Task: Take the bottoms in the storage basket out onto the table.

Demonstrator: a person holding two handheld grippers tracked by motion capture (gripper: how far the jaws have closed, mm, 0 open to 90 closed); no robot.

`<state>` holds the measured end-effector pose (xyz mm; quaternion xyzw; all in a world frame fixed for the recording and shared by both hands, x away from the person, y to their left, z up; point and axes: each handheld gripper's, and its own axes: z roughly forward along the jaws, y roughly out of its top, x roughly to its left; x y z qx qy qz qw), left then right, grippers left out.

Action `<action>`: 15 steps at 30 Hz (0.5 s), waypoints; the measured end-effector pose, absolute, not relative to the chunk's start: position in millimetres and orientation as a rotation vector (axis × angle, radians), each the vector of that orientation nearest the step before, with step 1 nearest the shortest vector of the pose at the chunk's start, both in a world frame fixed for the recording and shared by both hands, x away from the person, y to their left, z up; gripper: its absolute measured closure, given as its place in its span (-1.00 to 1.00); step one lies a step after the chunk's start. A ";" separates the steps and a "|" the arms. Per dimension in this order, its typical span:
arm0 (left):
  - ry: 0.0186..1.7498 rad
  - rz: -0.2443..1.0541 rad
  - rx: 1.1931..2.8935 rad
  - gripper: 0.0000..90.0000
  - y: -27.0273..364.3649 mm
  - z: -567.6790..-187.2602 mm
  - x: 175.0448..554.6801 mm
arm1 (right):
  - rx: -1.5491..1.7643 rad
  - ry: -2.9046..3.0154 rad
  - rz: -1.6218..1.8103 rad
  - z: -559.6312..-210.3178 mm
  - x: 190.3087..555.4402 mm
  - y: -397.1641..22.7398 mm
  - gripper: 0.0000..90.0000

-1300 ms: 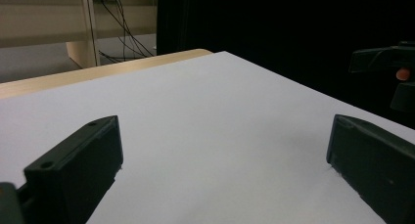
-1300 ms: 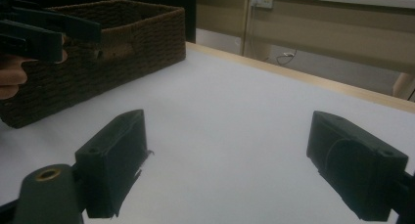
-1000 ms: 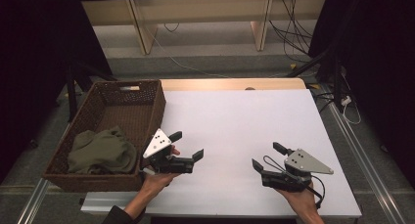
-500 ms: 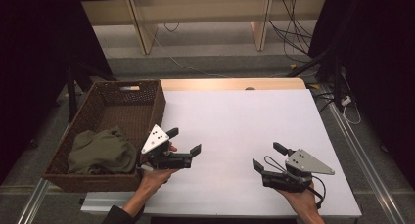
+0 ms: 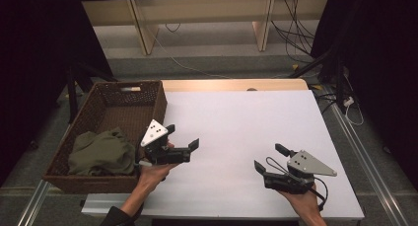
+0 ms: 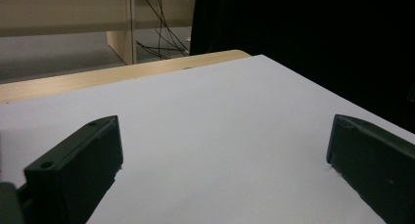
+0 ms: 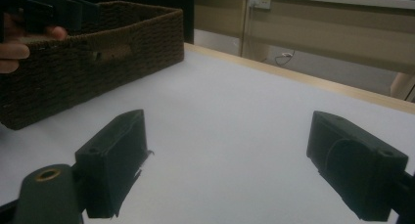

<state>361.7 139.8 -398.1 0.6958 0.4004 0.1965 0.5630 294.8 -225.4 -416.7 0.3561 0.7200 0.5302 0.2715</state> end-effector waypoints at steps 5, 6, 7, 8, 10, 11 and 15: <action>0.967 0.462 1.637 -1.00 145.2 -390.4 364.7 | 0.956 1.938 1.431 -416.6 294.9 -224.9 -0.65; 0.977 0.464 1.637 -1.00 147.5 -387.0 366.3 | 0.958 1.942 1.429 -416.7 295.0 -224.9 -0.65; 0.977 0.464 1.637 -1.00 147.5 -387.0 366.3 | 0.958 1.942 1.429 -416.7 295.0 -224.9 -0.65; 0.983 0.466 1.636 -1.00 149.0 -385.6 367.3 | 0.959 1.945 1.427 -416.7 295.0 -225.1 -0.65; 1.007 0.472 1.621 -1.00 153.2 -382.0 369.5 | 0.960 1.943 1.430 -416.6 294.8 -225.1 -0.65; 1.007 0.472 1.621 -1.00 153.2 -382.0 369.5 | 0.960 1.943 1.430 -416.6 294.8 -225.1 -0.65; 1.021 0.479 1.621 -1.00 158.9 -376.0 372.3 | 0.963 1.943 1.431 -417.1 295.5 -224.9 -0.65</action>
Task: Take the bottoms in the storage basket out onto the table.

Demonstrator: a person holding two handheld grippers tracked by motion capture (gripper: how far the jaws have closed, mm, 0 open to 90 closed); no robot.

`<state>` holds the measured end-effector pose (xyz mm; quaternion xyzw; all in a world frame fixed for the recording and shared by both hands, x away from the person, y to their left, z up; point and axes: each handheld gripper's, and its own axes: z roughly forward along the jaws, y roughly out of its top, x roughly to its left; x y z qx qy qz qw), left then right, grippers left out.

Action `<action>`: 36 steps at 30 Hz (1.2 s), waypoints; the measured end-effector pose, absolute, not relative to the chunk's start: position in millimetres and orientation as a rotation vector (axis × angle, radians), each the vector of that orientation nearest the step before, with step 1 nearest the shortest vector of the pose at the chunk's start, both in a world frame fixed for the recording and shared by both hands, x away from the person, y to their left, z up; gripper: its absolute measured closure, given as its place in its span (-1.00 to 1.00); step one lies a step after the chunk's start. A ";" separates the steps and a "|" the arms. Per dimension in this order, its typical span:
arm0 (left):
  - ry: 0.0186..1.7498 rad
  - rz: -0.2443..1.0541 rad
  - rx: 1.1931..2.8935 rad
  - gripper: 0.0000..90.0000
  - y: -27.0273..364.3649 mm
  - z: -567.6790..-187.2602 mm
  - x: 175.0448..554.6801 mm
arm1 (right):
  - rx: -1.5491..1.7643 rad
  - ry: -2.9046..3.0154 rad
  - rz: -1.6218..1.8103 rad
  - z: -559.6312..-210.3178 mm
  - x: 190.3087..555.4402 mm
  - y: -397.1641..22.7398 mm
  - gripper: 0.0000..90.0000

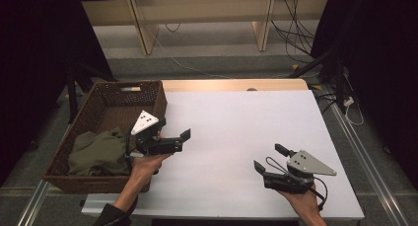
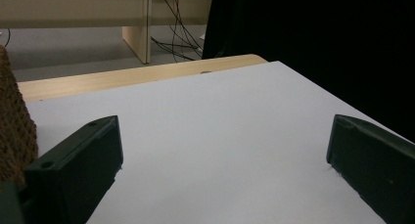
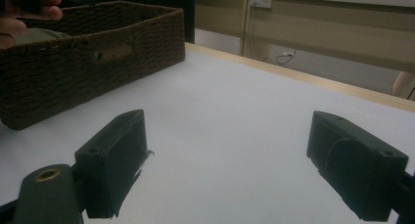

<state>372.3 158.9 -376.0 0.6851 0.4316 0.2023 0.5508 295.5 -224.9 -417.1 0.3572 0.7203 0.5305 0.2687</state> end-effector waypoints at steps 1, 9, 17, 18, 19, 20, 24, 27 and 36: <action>1.022 0.481 1.621 -1.00 160.2 -375.0 372.7 | 0.962 1.943 1.431 -417.1 295.6 -224.9 -0.65; 1.067 0.494 1.618 -1.00 175.3 -365.9 377.6 | 0.964 1.948 1.427 -417.6 295.8 -224.9 -0.65; 1.099 0.530 1.622 -1.00 186.8 -361.1 379.3 | 0.980 1.935 1.420 -417.3 297.0 -227.0 -0.65; 1.105 0.530 1.625 -1.00 187.8 -361.1 379.9 | 0.980 1.936 1.417 -417.1 296.8 -227.2 -0.65; 1.110 0.533 1.627 -1.00 189.0 -361.0 380.3 | 0.978 1.936 1.416 -417.1 296.8 -227.2 -0.65; 1.115 0.536 1.627 -1.00 190.2 -360.8 380.7 | 0.977 1.938 1.414 -417.1 296.8 -227.2 -0.65; 1.145 0.533 1.622 -1.00 190.6 -358.4 385.2 | 0.979 1.937 1.418 -417.3 297.3 -226.7 -0.65; 1.152 0.554 1.640 -1.00 191.0 -356.4 388.8 | 0.983 1.936 1.414 -417.1 298.0 -227.6 -0.65; 1.187 0.529 1.652 -1.00 203.4 -347.9 397.9 | 0.976 1.941 1.416 -416.9 297.6 -227.0 -0.65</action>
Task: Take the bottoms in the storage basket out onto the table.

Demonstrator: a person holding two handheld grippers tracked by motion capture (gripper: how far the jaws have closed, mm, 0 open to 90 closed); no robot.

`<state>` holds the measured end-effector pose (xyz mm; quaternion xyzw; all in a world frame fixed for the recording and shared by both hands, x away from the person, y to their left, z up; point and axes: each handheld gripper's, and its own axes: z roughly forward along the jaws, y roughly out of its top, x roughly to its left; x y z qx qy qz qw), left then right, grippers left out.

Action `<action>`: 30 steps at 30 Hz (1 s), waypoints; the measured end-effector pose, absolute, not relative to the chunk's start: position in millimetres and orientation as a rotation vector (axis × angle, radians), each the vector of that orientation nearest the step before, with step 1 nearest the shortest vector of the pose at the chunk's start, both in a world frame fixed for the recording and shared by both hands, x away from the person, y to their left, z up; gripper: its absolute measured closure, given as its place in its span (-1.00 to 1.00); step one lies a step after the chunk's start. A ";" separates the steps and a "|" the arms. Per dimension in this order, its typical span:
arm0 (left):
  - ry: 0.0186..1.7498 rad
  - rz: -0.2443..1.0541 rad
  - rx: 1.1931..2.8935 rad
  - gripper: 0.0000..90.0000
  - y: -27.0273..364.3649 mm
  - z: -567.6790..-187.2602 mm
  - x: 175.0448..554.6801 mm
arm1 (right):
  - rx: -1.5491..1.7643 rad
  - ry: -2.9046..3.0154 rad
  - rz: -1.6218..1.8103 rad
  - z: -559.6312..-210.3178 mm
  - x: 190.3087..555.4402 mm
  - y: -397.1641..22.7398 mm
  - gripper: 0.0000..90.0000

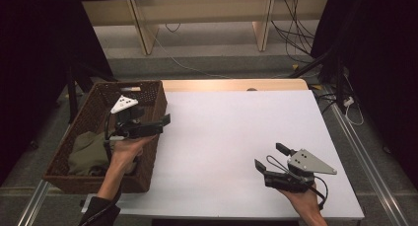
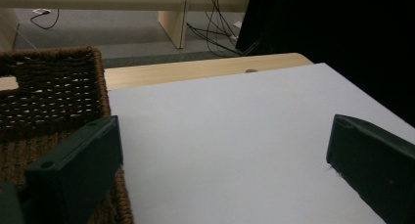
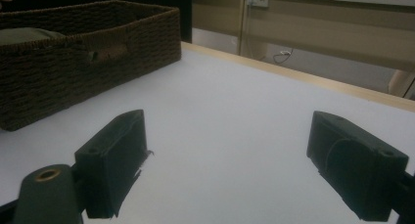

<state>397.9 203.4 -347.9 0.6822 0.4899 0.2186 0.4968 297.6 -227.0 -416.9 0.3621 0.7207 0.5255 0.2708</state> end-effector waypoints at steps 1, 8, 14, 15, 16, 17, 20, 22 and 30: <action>1.187 0.529 1.652 -0.99 203.4 -347.9 397.9 | 0.976 1.941 1.416 -416.9 297.6 -227.0 -0.65; 1.222 0.556 1.719 -0.98 222.7 -348.1 403.8 | 0.962 1.950 1.425 -417.6 297.5 -226.2 -0.65; 1.238 0.576 1.772 -0.96 234.7 -348.7 403.5 | 0.960 1.951 1.424 -417.8 297.3 -225.5 -0.65; 1.249 0.584 1.783 -0.96 238.8 -349.5 403.6 | 0.957 1.950 1.426 -417.6 297.1 -225.3 -0.65; 1.258 0.586 1.790 -0.95 241.7 -350.1 404.1 | 0.955 1.951 1.428 -417.3 296.6 -225.1 -0.65; 1.275 0.584 1.791 -0.95 245.3 -351.1 404.8 | 0.953 1.952 1.426 -417.1 296.4 -225.2 -0.65; 1.317 0.583 1.807 -0.94 255.2 -353.5 406.4 | 0.953 1.954 1.426 -417.3 296.4 -225.3 -0.65; 1.336 0.597 1.825 -0.94 259.9 -354.1 406.8 | 0.953 1.954 1.426 -417.5 296.7 -225.4 -0.65; 1.409 0.611 1.865 -0.92 278.8 -357.4 407.7 | 0.954 1.955 1.422 -417.9 296.6 -224.6 -0.65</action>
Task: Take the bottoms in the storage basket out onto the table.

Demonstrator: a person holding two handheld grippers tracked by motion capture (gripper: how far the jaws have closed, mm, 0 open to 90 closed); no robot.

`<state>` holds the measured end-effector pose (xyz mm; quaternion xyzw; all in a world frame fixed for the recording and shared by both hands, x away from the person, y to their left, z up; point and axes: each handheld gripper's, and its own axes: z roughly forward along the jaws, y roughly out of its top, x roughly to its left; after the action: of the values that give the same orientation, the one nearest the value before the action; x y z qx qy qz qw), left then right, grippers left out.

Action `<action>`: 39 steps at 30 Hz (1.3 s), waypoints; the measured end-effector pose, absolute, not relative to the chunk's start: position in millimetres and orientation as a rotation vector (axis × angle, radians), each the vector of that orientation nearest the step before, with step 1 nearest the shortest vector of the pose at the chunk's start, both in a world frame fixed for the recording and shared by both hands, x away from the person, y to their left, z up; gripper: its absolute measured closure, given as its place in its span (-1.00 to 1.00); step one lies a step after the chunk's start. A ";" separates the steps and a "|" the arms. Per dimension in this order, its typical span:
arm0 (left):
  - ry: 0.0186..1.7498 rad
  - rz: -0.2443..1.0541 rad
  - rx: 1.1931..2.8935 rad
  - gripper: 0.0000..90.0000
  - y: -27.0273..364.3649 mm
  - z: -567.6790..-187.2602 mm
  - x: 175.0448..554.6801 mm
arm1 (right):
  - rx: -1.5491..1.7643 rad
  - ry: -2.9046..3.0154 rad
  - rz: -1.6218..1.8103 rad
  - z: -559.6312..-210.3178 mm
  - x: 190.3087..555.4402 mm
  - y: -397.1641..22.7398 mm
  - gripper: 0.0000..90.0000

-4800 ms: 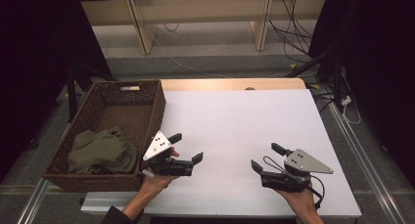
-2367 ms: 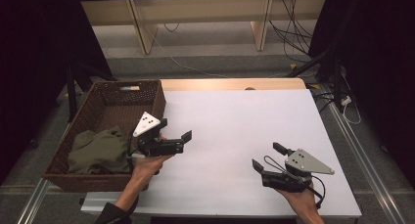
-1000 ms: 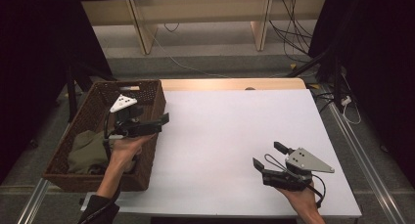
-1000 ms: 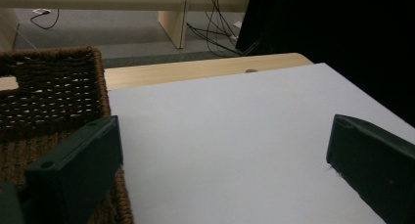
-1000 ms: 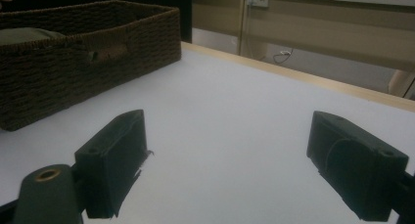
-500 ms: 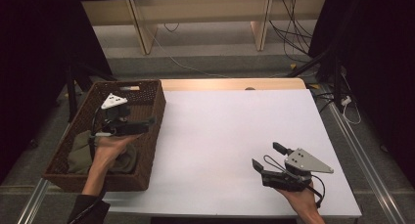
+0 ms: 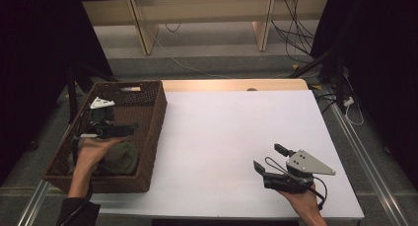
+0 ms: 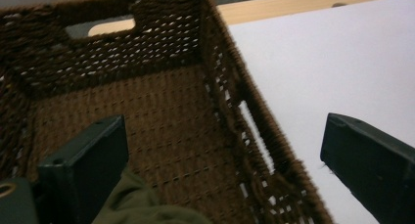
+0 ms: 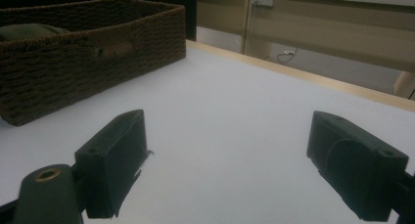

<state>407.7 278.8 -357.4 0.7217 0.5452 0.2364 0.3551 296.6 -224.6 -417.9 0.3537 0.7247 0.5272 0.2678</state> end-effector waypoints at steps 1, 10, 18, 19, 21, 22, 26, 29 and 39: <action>1.417 0.611 1.867 -0.92 280.5 -358.4 408.0 | 0.955 1.955 1.422 -417.9 296.6 -224.8 -0.65; 1.540 0.590 1.934 -0.91 309.4 -373.6 410.0 | 0.953 1.959 1.421 -417.7 296.8 -224.8 -0.65; 1.580 0.585 1.939 -0.91 320.6 -376.8 409.6 | 0.955 1.962 1.420 -417.7 296.6 -224.9 -0.65; 1.583 0.579 1.940 -0.91 321.5 -377.1 409.5 | 0.954 1.961 1.421 -417.8 296.6 -224.7 -0.65; 1.596 0.582 1.950 -0.91 323.6 -378.1 409.5 | 0.952 1.964 1.419 -417.9 296.8 -224.6 -0.65; 1.602 0.587 1.954 -0.91 324.5 -378.5 409.5 | 0.951 1.964 1.419 -417.9 296.9 -224.6 -0.65; 1.638 0.565 1.956 -0.91 329.8 -382.1 409.8 | 0.953 1.963 1.421 -418.1 297.0 -224.8 -0.65; 1.659 0.556 1.974 -0.91 332.2 -385.4 410.4 | 0.955 1.967 1.419 -418.4 297.1 -224.7 -0.65; 1.693 0.508 2.034 -0.91 334.8 -394.0 412.1 | 0.957 1.971 1.416 -418.7 297.0 -224.6 -0.64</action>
<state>412.1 334.8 -394.0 0.7361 0.6126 0.1839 0.2215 297.0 -224.6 -418.7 0.3538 0.7289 0.5236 0.2635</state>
